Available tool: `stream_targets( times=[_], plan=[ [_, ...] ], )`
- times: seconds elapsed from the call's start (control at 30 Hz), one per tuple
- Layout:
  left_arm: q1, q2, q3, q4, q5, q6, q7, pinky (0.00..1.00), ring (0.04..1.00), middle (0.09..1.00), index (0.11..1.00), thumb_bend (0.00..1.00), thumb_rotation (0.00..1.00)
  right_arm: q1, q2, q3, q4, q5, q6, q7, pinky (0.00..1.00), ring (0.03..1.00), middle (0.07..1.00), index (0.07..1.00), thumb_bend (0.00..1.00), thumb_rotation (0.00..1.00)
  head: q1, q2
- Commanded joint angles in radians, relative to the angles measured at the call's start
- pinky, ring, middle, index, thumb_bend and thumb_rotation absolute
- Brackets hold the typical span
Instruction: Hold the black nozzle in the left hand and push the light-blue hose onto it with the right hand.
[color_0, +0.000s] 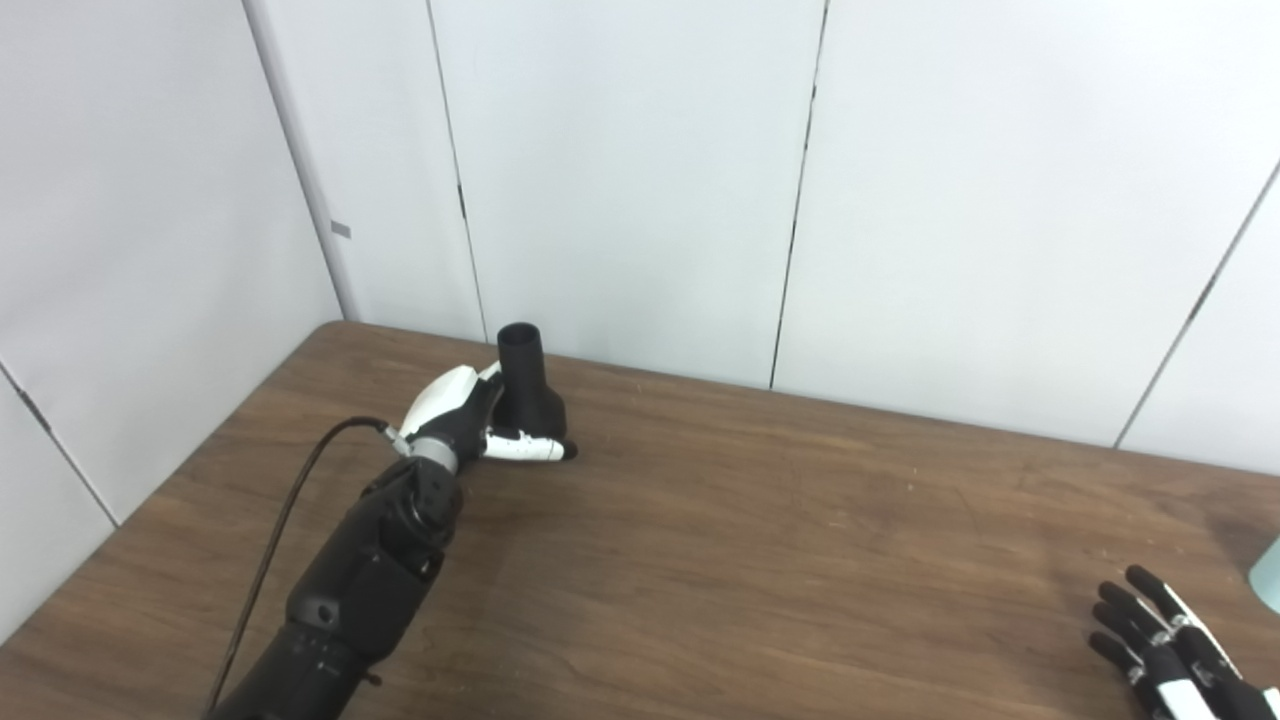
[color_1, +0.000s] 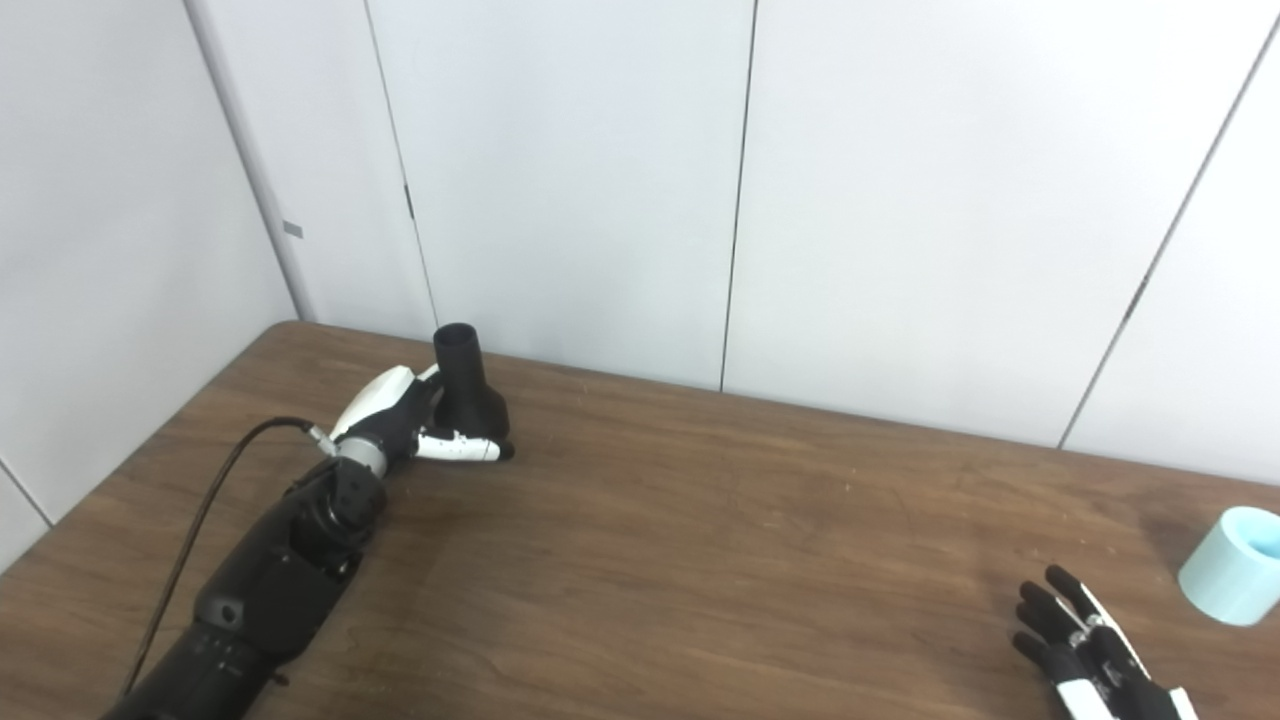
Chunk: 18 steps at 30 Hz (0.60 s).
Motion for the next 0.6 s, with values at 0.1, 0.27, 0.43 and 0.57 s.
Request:
stream_targets(
  times=[0.1,0.27,0.43,0.57],
  plan=[
    [-0.058,0.034,0.001,-0.003,0.033,0.017,0.043,1.0,0.986,0.967,0.925,0.98,0.43,0.001,-0.017,-0.001,-0.032,0.005,-0.008,0.014,0.85,0.892,0.869,0.913,0.61,0.62,0.001,0.007],
    [-0.066,0.031,-0.005,0.017,0.03,0.016,0.053,1.0,0.965,0.935,0.914,0.97,0.43,0.003,-0.016,0.003,-0.04,0.002,-0.003,0.012,0.85,0.892,0.868,0.913,0.61,0.62,-0.001,0.01],
    [-0.071,0.027,-0.01,0.031,0.021,0.014,0.06,1.0,0.94,0.893,0.866,0.94,0.37,0.005,-0.018,0.005,-0.047,0.002,-0.003,0.013,0.86,0.893,0.865,0.913,0.62,0.63,-0.002,0.014],
    [-0.08,0.02,0.0,0.065,-0.01,-0.025,0.075,0.88,0.853,0.786,0.791,0.92,0.28,0.01,-0.017,0.009,-0.053,0.002,-0.005,0.014,0.86,0.893,0.86,0.914,0.62,0.63,0.0,0.016]
  ],
)
